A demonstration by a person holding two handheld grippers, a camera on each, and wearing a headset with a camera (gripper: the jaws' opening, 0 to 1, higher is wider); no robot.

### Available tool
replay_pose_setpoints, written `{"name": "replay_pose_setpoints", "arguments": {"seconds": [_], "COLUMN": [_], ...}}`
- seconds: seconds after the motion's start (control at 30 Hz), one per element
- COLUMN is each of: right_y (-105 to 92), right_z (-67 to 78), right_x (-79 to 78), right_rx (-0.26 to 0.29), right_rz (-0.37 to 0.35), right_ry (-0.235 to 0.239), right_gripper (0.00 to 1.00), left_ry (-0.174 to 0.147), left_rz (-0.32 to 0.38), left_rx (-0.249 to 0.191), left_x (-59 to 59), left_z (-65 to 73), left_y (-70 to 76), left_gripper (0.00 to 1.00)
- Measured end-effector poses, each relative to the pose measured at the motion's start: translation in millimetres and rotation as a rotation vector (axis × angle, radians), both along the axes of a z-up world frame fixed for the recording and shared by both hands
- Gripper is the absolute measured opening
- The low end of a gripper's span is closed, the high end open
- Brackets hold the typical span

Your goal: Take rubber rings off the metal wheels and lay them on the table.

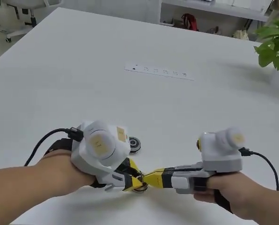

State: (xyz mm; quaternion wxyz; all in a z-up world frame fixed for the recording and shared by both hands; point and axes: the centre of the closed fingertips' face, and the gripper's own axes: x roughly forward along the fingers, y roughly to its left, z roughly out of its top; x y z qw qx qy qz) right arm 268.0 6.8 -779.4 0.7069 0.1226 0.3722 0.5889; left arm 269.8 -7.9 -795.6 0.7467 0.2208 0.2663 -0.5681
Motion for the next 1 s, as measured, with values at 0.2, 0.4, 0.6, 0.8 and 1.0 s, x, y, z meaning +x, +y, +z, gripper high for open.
{"name": "replay_pose_setpoints", "arguments": {"seconds": [0.2,0.4,0.6,0.8,1.0], "right_y": [-0.8,0.6,-1.9,-5.2,-7.6], "right_z": [-1.0,1.9,-1.8,-5.1,-6.9], "right_x": [-1.0,-1.1,2.1,3.9,5.8], "right_rx": [0.002,0.023,-0.003,-0.023,-0.032], "right_rz": [0.007,0.0,-0.005,-0.009,-0.015], "right_ry": [-0.003,0.013,-0.004,-0.012,-0.014], "right_gripper": [0.0,0.0,0.0,0.0,0.0], "left_ry": [-0.004,-0.005,-0.02,-0.02,-0.019], "left_rz": [-0.005,-0.006,-0.023,-0.029,-0.036], "left_rx": [0.003,0.002,0.005,0.004,0.005], "left_x": [-0.3,0.2,-0.1,-0.2,-0.6], "left_z": [0.1,0.1,0.3,0.6,0.4], "left_y": [0.1,0.0,-0.2,-0.3,-0.4], "left_gripper": [0.12,0.12,0.12,0.13,0.13]}}
